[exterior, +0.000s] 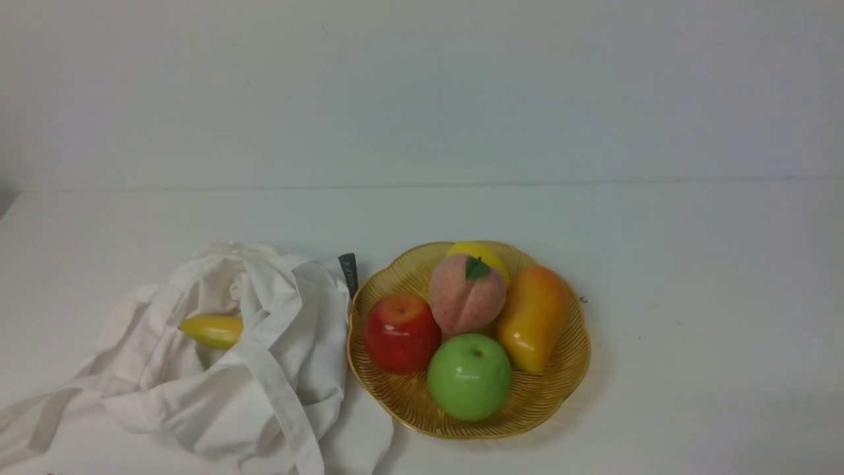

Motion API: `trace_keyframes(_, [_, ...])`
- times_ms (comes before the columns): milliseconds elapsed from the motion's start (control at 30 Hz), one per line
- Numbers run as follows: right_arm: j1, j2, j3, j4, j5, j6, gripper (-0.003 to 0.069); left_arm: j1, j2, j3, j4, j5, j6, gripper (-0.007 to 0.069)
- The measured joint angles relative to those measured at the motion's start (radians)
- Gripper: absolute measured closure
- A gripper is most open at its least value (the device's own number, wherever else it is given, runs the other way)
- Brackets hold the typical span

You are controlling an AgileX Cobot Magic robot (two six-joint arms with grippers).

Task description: Take the fruit out of the cloth bag on the white table and place them on a plate.

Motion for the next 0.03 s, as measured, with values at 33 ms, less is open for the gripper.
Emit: trace_keyframes(33, [0.0, 0.0, 0.0, 0.0, 0.0, 0.0, 0.0671, 0.0, 0.0, 0.0, 0.0, 0.0, 0.0, 0.0632])
